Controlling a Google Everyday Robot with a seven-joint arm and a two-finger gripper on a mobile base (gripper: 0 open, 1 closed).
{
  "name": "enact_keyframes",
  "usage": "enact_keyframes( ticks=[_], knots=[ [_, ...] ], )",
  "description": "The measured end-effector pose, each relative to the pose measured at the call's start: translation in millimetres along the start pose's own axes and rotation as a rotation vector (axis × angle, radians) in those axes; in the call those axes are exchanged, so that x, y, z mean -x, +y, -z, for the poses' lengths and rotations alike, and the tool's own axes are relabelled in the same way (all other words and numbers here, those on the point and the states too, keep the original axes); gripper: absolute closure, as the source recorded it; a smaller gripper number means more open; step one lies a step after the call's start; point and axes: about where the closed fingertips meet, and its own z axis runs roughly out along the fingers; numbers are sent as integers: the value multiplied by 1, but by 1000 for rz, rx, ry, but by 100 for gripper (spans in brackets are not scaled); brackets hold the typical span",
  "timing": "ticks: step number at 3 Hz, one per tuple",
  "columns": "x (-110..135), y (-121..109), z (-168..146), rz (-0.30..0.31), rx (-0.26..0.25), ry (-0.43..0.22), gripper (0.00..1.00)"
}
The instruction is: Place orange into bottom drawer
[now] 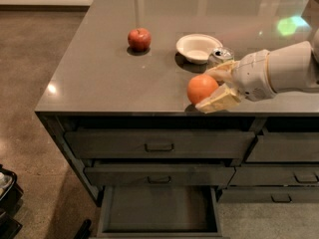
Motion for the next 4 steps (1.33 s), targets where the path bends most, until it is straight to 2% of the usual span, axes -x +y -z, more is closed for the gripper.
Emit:
enact_keyframes(
  ticks=[1, 2, 3, 4],
  knots=[
    [0, 0, 0, 0, 0, 0, 100],
    [-3, 16, 6, -22, -14, 20, 100],
    [-8, 52, 21, -85, -77, 12, 100],
    [-42, 93, 33, -215, -152, -19, 100]
  ],
)
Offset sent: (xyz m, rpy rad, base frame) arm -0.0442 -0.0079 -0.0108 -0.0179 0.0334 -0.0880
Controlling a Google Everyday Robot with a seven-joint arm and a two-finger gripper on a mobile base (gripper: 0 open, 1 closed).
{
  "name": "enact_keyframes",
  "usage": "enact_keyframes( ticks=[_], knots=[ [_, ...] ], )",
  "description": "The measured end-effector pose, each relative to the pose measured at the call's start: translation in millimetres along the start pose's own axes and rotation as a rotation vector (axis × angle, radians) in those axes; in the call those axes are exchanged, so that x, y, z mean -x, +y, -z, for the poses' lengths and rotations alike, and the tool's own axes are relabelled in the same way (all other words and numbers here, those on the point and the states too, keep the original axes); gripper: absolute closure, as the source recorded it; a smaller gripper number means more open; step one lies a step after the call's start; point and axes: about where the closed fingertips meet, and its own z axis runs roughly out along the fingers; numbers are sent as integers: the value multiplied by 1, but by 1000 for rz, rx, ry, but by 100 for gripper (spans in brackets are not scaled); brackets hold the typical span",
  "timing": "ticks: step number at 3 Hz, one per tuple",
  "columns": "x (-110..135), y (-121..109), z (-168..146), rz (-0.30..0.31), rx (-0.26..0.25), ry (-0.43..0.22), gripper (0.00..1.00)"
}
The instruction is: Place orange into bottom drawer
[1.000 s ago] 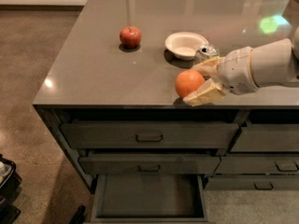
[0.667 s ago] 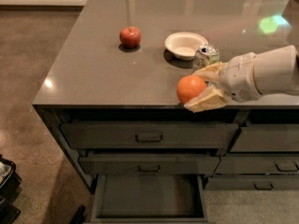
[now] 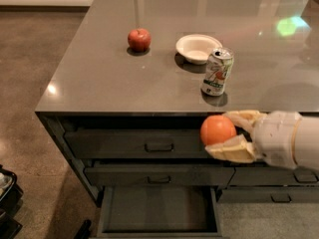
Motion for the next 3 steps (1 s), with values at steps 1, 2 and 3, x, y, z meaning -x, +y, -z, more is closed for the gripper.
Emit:
enact_keyframes(
  ticks=[1, 2, 3],
  knots=[
    [-56, 17, 8, -141, -48, -15, 100],
    [-118, 23, -8, -252, -29, 8, 100],
    [-164, 30, -50, -291, 86, 53, 100]
  ],
)
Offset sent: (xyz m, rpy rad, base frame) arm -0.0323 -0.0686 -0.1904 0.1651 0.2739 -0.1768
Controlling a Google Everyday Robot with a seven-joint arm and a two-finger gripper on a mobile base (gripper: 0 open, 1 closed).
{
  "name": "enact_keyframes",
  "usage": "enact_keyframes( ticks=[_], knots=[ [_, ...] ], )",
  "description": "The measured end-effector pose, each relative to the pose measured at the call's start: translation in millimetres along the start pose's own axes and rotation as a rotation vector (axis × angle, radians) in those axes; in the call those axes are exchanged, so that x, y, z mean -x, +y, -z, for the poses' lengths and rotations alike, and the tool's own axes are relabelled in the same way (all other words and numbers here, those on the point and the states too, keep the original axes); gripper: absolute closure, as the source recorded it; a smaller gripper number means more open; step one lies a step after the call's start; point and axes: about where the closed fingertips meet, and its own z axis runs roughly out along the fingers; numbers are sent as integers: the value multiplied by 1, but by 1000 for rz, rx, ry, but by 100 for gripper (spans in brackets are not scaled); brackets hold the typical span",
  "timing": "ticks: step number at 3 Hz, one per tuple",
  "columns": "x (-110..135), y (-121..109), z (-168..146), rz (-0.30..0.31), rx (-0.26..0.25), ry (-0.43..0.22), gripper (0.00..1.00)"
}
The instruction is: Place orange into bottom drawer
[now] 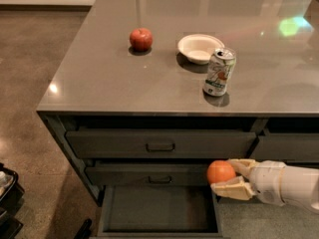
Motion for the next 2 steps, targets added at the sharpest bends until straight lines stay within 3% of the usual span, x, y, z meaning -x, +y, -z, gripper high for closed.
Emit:
enact_keyframes(
  ticks=[1, 2],
  knots=[
    [-1, 3, -11, 8, 24, 6, 100],
    [-16, 3, -15, -55, 26, -55, 100]
  ],
)
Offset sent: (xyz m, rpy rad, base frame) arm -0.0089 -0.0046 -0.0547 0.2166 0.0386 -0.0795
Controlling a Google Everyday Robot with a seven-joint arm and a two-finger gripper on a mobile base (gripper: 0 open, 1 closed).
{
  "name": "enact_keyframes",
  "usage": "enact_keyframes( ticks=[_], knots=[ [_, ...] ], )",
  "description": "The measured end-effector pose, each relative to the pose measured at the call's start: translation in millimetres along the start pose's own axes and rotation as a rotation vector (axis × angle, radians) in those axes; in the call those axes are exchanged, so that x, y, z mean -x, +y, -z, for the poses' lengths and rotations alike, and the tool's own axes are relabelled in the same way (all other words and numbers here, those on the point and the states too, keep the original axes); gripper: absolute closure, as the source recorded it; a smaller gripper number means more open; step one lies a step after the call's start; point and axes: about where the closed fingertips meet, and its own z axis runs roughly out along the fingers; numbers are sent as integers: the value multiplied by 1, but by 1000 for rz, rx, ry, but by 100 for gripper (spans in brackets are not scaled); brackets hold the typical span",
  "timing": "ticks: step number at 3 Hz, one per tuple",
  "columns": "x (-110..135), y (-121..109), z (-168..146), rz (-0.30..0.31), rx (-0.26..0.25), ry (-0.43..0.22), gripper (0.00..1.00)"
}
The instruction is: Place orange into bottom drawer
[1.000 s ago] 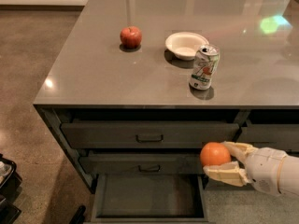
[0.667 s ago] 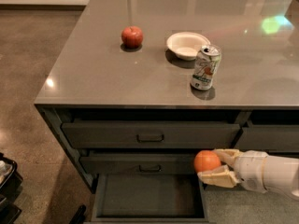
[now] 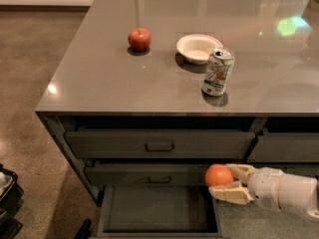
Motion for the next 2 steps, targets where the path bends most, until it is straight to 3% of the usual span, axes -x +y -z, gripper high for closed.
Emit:
enact_keyframes(
  ticks=[1, 2],
  knots=[
    [-26, 2, -31, -45, 36, -42, 100],
    [-70, 0, -94, -69, 80, -68, 100]
  ],
)
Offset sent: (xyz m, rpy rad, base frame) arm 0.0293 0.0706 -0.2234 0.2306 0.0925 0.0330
